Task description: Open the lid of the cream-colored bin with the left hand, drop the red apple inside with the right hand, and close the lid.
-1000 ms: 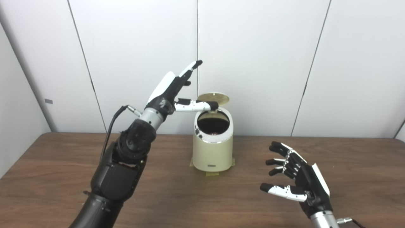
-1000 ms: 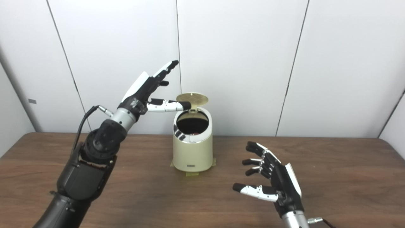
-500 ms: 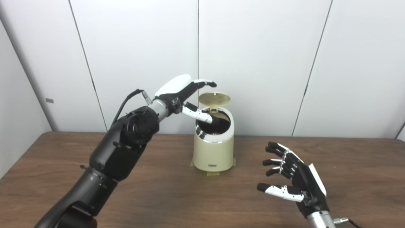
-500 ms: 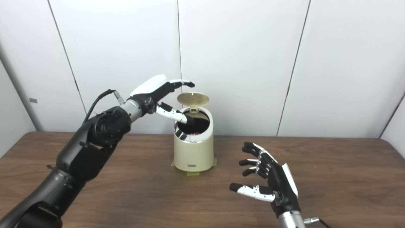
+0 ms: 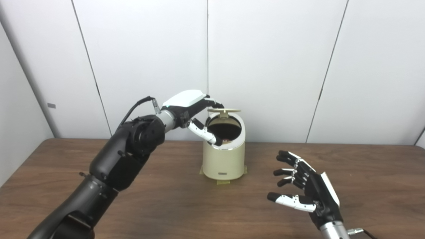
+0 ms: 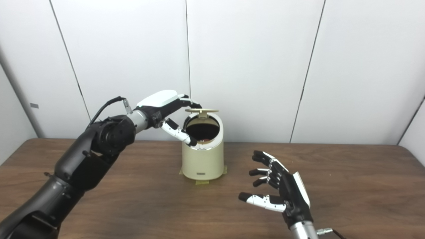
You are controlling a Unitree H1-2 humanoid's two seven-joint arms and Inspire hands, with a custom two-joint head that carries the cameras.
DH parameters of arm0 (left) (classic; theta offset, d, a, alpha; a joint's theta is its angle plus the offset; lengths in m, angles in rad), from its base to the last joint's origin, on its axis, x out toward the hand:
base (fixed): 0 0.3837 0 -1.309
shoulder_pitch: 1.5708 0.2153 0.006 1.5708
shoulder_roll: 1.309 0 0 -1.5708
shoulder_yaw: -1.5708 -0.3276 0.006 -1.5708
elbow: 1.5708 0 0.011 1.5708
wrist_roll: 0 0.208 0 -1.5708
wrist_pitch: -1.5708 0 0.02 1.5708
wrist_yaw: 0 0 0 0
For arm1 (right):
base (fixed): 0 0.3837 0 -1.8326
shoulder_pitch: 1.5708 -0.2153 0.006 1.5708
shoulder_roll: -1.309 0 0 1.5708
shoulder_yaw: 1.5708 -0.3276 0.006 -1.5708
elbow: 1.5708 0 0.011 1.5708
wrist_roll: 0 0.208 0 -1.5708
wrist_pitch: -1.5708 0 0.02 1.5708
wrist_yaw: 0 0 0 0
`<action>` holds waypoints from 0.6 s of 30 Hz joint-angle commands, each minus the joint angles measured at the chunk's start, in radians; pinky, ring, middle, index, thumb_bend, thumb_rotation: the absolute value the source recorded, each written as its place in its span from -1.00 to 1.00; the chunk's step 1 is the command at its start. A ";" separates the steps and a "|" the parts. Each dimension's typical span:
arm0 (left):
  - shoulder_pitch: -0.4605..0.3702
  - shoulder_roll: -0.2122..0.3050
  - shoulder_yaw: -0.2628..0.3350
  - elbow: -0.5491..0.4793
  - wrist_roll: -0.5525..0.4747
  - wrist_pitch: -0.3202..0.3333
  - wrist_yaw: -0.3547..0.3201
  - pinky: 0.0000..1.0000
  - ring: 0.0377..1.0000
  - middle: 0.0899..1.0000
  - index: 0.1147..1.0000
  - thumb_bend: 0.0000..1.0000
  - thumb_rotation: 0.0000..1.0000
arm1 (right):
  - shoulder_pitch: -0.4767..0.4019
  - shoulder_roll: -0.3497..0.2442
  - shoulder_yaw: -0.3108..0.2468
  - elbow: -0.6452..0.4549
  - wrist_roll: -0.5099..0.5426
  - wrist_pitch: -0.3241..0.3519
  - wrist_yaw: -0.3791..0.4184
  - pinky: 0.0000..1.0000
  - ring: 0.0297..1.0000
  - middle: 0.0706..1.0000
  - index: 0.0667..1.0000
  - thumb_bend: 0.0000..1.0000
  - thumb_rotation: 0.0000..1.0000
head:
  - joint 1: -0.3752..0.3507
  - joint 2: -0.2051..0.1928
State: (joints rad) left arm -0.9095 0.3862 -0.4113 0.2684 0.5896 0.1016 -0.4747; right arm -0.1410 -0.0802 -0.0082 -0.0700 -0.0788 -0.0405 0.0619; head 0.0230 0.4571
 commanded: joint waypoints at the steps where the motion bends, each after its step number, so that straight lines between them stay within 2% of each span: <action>1: -0.058 0.017 0.012 -0.043 0.010 -0.019 0.002 1.00 1.00 0.72 0.65 1.00 -0.12 | -0.035 0.003 0.001 -0.042 -0.001 -0.010 -0.012 -0.03 0.26 0.58 0.55 0.44 -0.55 | -0.001 0.002; 6: -0.054 0.028 0.009 -0.076 0.021 -0.019 -0.020 1.00 1.00 0.72 0.65 1.00 -0.10 | -0.034 0.008 0.004 -0.050 -0.005 0.005 -0.012 -0.01 0.25 0.57 0.53 0.44 -0.53 | -0.002 0.005; 14: -0.037 0.044 -0.004 -0.104 0.054 -0.076 -0.025 1.00 1.00 0.67 0.64 1.00 0.00 | -0.037 0.007 0.010 -0.050 -0.013 0.013 -0.010 -0.02 0.24 0.57 0.54 0.43 -0.54 | -0.007 0.011; 18: -0.019 0.041 -0.002 -0.133 0.063 -0.079 -0.034 1.00 1.00 0.66 0.63 1.00 -0.05 | -0.036 0.007 0.016 -0.055 -0.021 0.023 -0.010 -0.03 0.23 0.58 0.54 0.42 -0.55 | -0.009 0.015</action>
State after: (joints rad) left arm -0.8837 0.4152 -0.4268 0.1652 0.6444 0.0355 -0.5168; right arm -0.1405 -0.0742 0.0053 -0.0900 -0.0997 -0.0032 0.0616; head 0.0138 0.4709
